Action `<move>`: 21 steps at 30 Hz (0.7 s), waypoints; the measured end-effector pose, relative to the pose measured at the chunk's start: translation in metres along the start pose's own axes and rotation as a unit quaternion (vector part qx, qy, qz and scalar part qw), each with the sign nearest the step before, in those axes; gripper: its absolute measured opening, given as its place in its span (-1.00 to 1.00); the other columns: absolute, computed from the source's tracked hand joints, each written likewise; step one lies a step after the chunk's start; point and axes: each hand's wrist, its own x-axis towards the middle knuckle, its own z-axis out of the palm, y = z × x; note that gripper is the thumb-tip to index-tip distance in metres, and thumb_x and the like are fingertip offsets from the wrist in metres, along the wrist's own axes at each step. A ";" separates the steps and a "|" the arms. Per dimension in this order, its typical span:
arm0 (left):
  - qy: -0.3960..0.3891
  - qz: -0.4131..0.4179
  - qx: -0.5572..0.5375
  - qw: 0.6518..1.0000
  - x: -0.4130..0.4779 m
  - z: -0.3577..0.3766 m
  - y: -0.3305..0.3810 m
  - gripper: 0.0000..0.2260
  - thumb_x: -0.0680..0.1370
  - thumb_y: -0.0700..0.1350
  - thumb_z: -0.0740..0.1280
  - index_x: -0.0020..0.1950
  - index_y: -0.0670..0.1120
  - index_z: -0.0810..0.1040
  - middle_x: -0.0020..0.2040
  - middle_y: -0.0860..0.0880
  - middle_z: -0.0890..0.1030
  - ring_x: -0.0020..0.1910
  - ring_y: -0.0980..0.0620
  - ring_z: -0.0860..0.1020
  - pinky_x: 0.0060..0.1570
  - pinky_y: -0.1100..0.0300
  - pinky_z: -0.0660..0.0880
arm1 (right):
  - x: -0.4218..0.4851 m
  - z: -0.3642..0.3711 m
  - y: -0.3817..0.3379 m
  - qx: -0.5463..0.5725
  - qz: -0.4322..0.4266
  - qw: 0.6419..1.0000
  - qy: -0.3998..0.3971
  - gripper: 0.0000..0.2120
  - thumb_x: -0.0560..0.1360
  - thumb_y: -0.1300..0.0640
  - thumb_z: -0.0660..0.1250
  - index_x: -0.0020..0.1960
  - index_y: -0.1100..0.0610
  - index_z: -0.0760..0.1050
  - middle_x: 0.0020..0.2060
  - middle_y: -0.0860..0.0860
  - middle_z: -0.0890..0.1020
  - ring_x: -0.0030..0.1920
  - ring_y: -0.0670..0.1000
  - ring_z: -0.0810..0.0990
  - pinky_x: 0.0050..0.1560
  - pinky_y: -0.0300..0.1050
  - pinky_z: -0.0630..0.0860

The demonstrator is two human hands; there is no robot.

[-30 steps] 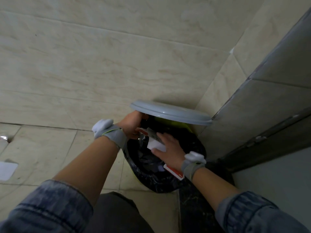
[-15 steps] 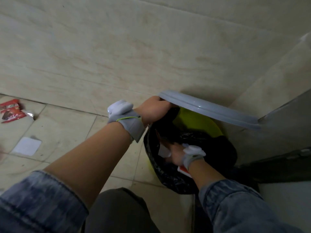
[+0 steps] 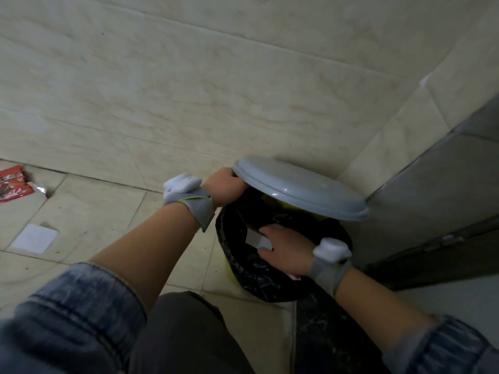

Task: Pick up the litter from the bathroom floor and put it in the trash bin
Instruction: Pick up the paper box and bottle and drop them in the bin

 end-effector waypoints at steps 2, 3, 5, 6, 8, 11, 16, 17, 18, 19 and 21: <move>-0.009 0.002 0.059 0.998 -0.005 0.000 -0.006 -0.70 0.58 -0.09 0.23 0.12 -0.31 0.55 0.02 -0.26 0.57 -0.07 -0.17 0.53 -0.07 0.08 0.38 | -0.023 -0.003 -0.018 -0.045 -0.039 0.998 0.005 -0.56 0.55 -0.06 0.13 0.34 0.15 0.33 0.31 0.13 0.42 0.33 0.15 0.38 0.34 0.04 0.34; -0.012 0.000 0.087 0.996 -0.010 -0.004 -0.011 -0.71 0.57 -0.10 0.24 0.18 -0.27 0.54 0.10 -0.27 0.59 0.04 -0.20 0.55 0.01 0.06 0.43 | -0.033 -0.008 -0.028 -0.062 -0.067 0.996 0.017 -0.58 0.55 -0.04 0.13 0.33 0.14 0.35 0.30 0.12 0.43 0.32 0.14 0.39 0.33 0.03 0.35; -0.025 -0.018 0.129 0.991 -0.015 -0.005 -0.024 -0.68 0.56 -0.15 0.24 0.30 -0.19 0.49 0.26 -0.24 0.54 0.23 -0.19 0.51 0.18 0.05 0.42 | -0.048 -0.011 -0.044 -0.087 -0.111 0.989 0.036 -0.65 0.56 -0.02 0.13 0.23 0.16 0.43 0.20 0.11 0.49 0.20 0.13 0.46 0.21 0.00 0.43; -0.028 -0.031 0.136 0.990 -0.019 -0.005 -0.031 -0.65 0.56 -0.18 0.23 0.35 -0.13 0.45 0.32 -0.21 0.51 0.30 -0.16 0.47 0.22 0.08 0.39 | -0.054 -0.012 -0.052 -0.098 -0.131 0.986 0.033 -0.67 0.56 -0.01 0.13 0.18 0.17 0.45 0.13 0.12 0.52 0.14 0.13 0.50 0.13 0.01 0.47; -0.032 -0.055 0.127 0.990 -0.026 -0.009 -0.046 -0.58 0.54 -0.24 0.20 0.41 -0.03 0.40 0.38 -0.17 0.46 0.36 -0.11 0.42 0.23 0.12 0.38 | -0.058 -0.010 -0.066 -0.115 -0.160 0.980 0.003 -0.69 0.56 0.00 0.12 0.14 0.18 0.46 0.07 0.13 0.52 0.06 0.14 0.52 0.04 0.03 0.49; -0.011 -0.084 0.125 0.989 -0.035 -0.014 -0.075 -0.55 0.54 -0.29 0.14 0.39 0.02 0.42 0.37 -0.14 0.48 0.28 -0.14 0.50 0.19 0.06 0.44 | -0.049 -0.008 -0.085 -0.121 -0.198 0.973 -0.009 -0.71 0.55 0.02 0.13 0.14 0.17 0.45 0.06 0.12 0.52 0.04 0.14 0.52 0.02 0.06 0.52; 0.068 -0.154 0.123 0.978 -0.063 -0.041 -0.135 -0.61 0.56 -0.20 0.15 0.36 0.05 0.43 0.37 -0.12 0.47 0.22 -0.15 0.51 0.17 0.09 0.47 | 0.003 -0.006 -0.119 -0.155 -0.210 0.965 -0.007 -0.70 0.55 0.05 0.14 0.21 0.15 0.40 0.16 0.10 0.48 0.17 0.14 0.44 0.08 0.04 0.46; 0.079 -0.174 0.123 0.974 -0.072 -0.050 -0.149 -0.62 0.56 -0.16 0.16 0.36 0.06 0.43 0.36 -0.12 0.48 0.21 -0.14 0.51 0.17 0.10 0.46 | 0.017 -0.004 -0.129 -0.166 -0.213 0.963 -0.012 -0.70 0.55 0.04 0.14 0.22 0.15 0.40 0.18 0.10 0.48 0.18 0.14 0.44 0.09 0.05 0.46; 0.085 -0.195 0.127 0.969 -0.081 -0.061 -0.163 -0.63 0.56 -0.13 0.17 0.36 0.07 0.42 0.34 -0.11 0.49 0.21 -0.14 0.51 0.18 0.10 0.46 | 0.030 -0.002 -0.142 -0.172 -0.215 0.961 -0.016 -0.68 0.54 0.04 0.15 0.23 0.15 0.40 0.19 0.11 0.48 0.20 0.15 0.44 0.10 0.06 0.47; 0.089 -0.212 0.139 0.963 -0.088 -0.071 -0.178 -0.63 0.56 -0.09 0.17 0.37 0.09 0.41 0.34 -0.11 0.49 0.23 -0.14 0.50 0.20 0.10 0.45 | 0.042 0.002 -0.155 -0.172 -0.217 0.961 -0.020 -0.66 0.54 0.03 0.16 0.25 0.16 0.40 0.20 0.12 0.48 0.21 0.17 0.45 0.13 0.06 0.47; 0.094 -0.246 0.151 0.953 -0.106 -0.099 -0.210 -0.62 0.56 -0.05 0.17 0.39 0.09 0.38 0.38 -0.09 0.45 0.29 -0.12 0.47 0.24 0.10 0.41 | 0.067 0.010 -0.192 -0.161 -0.229 0.960 -0.028 -0.62 0.53 0.01 0.18 0.28 0.15 0.39 0.24 0.13 0.47 0.24 0.17 0.45 0.18 0.05 0.45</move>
